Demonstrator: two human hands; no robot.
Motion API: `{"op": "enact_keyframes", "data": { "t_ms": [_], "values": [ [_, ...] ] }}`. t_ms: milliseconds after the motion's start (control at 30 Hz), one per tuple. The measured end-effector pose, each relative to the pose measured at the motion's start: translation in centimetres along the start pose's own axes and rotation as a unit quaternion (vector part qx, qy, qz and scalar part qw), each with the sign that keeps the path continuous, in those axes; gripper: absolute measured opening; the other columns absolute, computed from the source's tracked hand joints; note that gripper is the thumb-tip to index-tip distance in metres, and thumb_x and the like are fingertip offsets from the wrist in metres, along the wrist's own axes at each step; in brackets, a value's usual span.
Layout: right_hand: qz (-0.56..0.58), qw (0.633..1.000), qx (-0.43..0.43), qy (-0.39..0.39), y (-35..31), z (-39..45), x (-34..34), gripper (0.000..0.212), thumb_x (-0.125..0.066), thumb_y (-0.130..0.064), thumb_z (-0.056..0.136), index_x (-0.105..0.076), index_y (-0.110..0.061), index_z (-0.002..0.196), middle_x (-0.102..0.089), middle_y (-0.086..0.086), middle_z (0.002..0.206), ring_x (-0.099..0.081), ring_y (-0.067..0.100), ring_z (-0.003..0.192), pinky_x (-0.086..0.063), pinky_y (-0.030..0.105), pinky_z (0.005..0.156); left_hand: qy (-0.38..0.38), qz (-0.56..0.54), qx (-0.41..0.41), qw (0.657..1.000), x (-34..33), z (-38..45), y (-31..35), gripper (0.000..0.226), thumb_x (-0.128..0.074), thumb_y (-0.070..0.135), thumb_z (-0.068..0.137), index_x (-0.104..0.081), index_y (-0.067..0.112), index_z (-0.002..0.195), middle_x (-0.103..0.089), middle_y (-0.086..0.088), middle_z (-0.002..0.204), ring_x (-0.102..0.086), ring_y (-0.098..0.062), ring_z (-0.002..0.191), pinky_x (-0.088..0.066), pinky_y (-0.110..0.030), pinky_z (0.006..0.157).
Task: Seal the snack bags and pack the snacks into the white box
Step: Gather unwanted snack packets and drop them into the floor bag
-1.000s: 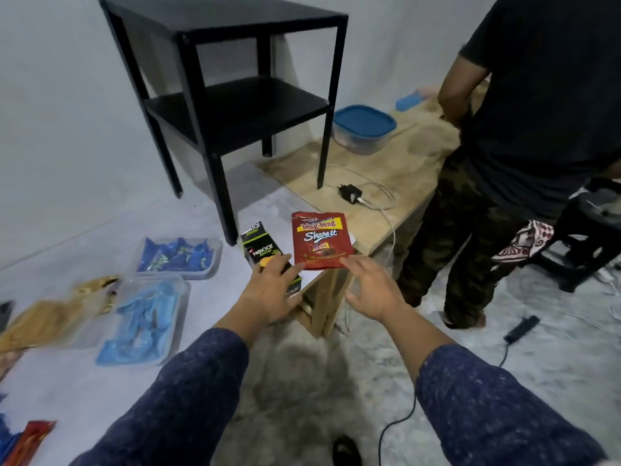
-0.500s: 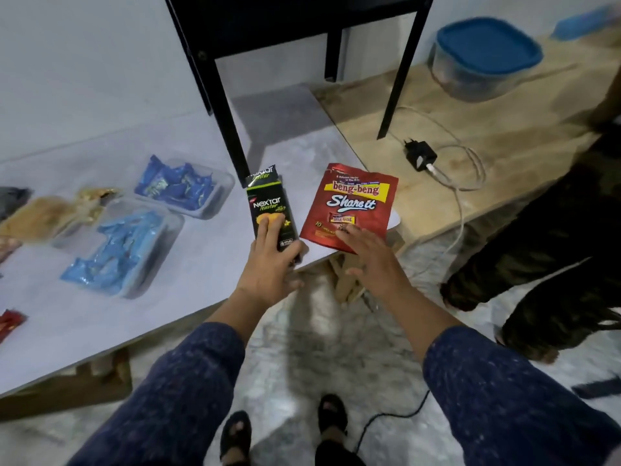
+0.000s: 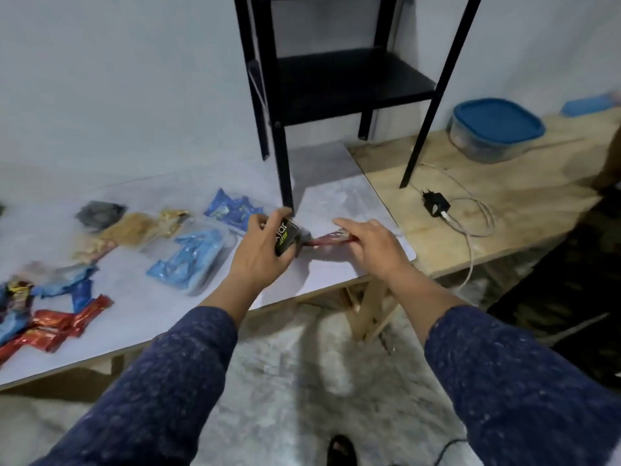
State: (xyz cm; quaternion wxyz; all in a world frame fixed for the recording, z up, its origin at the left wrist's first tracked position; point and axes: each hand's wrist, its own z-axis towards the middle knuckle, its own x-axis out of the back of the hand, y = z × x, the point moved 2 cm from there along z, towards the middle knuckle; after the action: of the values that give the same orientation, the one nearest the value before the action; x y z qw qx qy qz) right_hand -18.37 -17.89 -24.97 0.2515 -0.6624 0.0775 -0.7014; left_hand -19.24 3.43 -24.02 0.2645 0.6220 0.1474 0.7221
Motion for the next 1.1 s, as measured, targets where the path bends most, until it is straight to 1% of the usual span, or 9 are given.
{"op": "enact_keyframes", "data": {
  "t_ms": [67, 133, 300, 400, 467, 600, 767, 900, 1100],
  "values": [
    [-0.013, 0.999, 0.029, 0.007, -3.2, 0.7, 1.8, 0.051, -0.050, -0.008, 0.088, -0.049, -0.034, 0.132, -0.064, 0.007, 0.120, -0.053, 0.030, 0.110, -0.047, 0.040, 0.091, -0.001, 0.015, -0.004, 1.000, 3.3, -0.5, -0.4, 0.065, -0.060, 0.028, 0.084, -0.029, 0.035, 0.141, -0.049, -0.016, 0.113, -0.051, -0.032, 0.103, -0.043, -0.035, 0.085],
    [-0.024, 0.999, 0.041, 0.005, -6.6, 1.1, 3.4, 0.044, -0.047, -0.014, 0.090, -0.053, -0.036, 0.128, -0.063, 0.006, 0.119, -0.055, 0.029, 0.108, -0.047, 0.039, 0.090, 0.016, 0.027, -0.008, 0.999, 7.2, -1.3, -1.1, 0.060, -0.055, 0.030, 0.089, -0.028, 0.039, 0.141, -0.050, -0.016, 0.117, -0.050, -0.033, 0.107, -0.041, -0.035, 0.086],
    [-0.034, 0.996, 0.081, 0.021, -16.5, 1.0, 6.0, 0.034, -0.048, -0.015, 0.089, -0.064, -0.036, 0.111, -0.060, 0.004, 0.103, -0.057, 0.027, 0.101, -0.048, 0.039, 0.085, 0.087, 0.038, 0.009, 0.995, 17.2, -5.0, -3.8, 0.043, -0.048, 0.027, 0.095, -0.042, 0.038, 0.135, -0.032, -0.016, 0.137, -0.048, -0.032, 0.118, -0.039, -0.033, 0.099],
    [-0.045, 0.993, 0.108, 0.026, -22.7, 1.2, 6.4, 0.030, -0.048, -0.015, 0.091, -0.069, -0.032, 0.102, -0.060, 0.002, 0.107, -0.056, 0.026, 0.104, -0.048, 0.039, 0.088, 0.123, 0.051, 0.026, 0.991, 22.8, -8.1, -6.3, 0.035, -0.048, 0.024, 0.096, -0.052, 0.033, 0.129, -0.029, -0.017, 0.141, -0.046, -0.032, 0.122, -0.036, -0.031, 0.104],
    [-0.048, 0.989, 0.138, 0.019, -27.2, 1.1, 6.1, 0.028, -0.048, -0.014, 0.091, -0.070, -0.029, 0.103, -0.061, 0.001, 0.111, -0.055, 0.024, 0.107, -0.046, 0.038, 0.091, 0.136, 0.055, 0.041, 0.988, 26.4, -10.6, -8.0, 0.031, -0.047, 0.023, 0.096, -0.056, 0.028, 0.125, -0.029, -0.017, 0.141, -0.045, -0.033, 0.123, -0.033, -0.030, 0.106],
    [-0.023, 0.980, 0.199, 0.013, -36.2, 0.8, 4.2, 0.026, -0.049, -0.013, 0.092, -0.070, -0.024, 0.103, -0.064, 0.001, 0.111, -0.057, 0.023, 0.106, -0.047, 0.037, 0.092, 0.173, 0.069, 0.077, 0.980, 33.3, -16.5, -11.9, 0.029, -0.049, 0.025, 0.095, -0.057, 0.027, 0.123, -0.033, -0.016, 0.137, -0.045, -0.032, 0.120, -0.032, -0.029, 0.106],
    [0.016, 0.959, 0.283, -0.013, -48.1, -0.3, 0.5, 0.020, -0.060, -0.014, 0.086, -0.071, -0.021, 0.102, -0.065, 0.003, 0.107, -0.060, 0.024, 0.102, -0.049, 0.038, 0.090, 0.213, 0.064, 0.158, 0.962, 40.7, -25.4, -17.5, 0.031, -0.057, 0.019, 0.090, -0.059, 0.025, 0.121, -0.032, -0.016, 0.136, -0.044, -0.031, 0.122, -0.030, -0.026, 0.107],
    [0.040, 0.936, 0.346, -0.052, -57.4, -2.0, -3.1, 0.023, -0.068, -0.020, 0.081, -0.070, -0.022, 0.104, -0.064, 0.002, 0.107, -0.059, 0.022, 0.101, -0.049, 0.038, 0.090, 0.254, 0.085, 0.239, 0.933, 45.3, -32.9, -21.6, 0.032, -0.060, 0.021, 0.089, -0.059, 0.029, 0.120, -0.032, -0.014, 0.137, -0.044, -0.031, 0.122, -0.034, -0.032, 0.106],
    [0.050, 0.883, 0.453, -0.116, -70.1, -4.5, -9.7, 0.027, -0.072, -0.025, 0.077, -0.070, -0.023, 0.104, -0.063, 0.002, 0.104, -0.058, 0.021, 0.100, -0.048, 0.034, 0.088, 0.308, 0.092, 0.348, 0.881, 49.3, -43.4, -26.8, 0.034, -0.062, 0.023, 0.087, -0.058, 0.032, 0.119, -0.032, -0.012, 0.136, -0.041, -0.030, 0.126, -0.035, -0.037, 0.109]
  ]
}}
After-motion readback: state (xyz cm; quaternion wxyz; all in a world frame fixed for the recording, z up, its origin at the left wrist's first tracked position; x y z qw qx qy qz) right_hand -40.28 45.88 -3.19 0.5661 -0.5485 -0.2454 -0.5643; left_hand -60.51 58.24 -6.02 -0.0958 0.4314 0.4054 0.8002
